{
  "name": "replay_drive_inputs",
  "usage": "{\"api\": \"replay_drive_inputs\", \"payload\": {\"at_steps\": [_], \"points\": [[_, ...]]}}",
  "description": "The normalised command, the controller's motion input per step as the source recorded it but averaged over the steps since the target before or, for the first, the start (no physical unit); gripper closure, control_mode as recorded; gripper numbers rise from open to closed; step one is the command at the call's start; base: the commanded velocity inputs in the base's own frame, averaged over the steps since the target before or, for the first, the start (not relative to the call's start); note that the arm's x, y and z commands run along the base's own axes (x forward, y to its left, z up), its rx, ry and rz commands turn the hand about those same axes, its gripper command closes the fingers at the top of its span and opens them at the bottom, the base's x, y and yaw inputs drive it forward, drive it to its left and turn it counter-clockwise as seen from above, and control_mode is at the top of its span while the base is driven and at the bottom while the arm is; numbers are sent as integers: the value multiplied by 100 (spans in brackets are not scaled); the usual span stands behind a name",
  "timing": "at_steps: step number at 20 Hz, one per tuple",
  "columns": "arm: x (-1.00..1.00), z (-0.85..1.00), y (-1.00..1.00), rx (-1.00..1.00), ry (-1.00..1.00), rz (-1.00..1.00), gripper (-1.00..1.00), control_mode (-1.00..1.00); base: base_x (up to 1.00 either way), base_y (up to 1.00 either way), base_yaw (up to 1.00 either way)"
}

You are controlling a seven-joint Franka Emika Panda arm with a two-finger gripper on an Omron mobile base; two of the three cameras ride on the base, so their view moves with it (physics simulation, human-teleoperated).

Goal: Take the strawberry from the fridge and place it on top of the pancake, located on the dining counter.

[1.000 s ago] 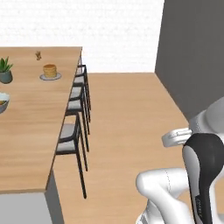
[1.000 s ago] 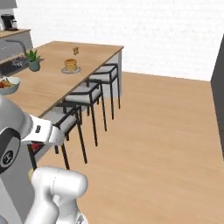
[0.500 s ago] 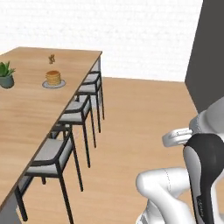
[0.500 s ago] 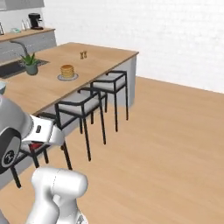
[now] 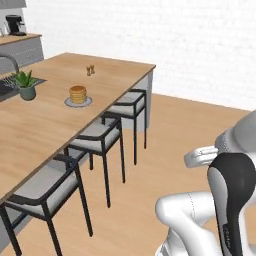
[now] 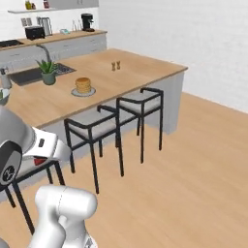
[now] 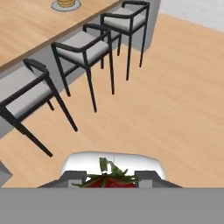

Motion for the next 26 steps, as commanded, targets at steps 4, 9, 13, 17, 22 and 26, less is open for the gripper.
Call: {"api": "replay_drive_inputs", "payload": {"at_steps": [4,9,13,17,22,26], "points": [[0,0,0,0,0,0,100,100,62,-100,57],[0,0,0,0,0,0,100,100,39,-100,60],[0,0,0,0,0,0,100,100,49,-99,62],[0,0,0,0,0,0,100,100,55,-97,65],[0,0,0,0,0,0,100,100,50,-100,59],[0,0,0,0,0,0,100,100,75,-65,47]]}}
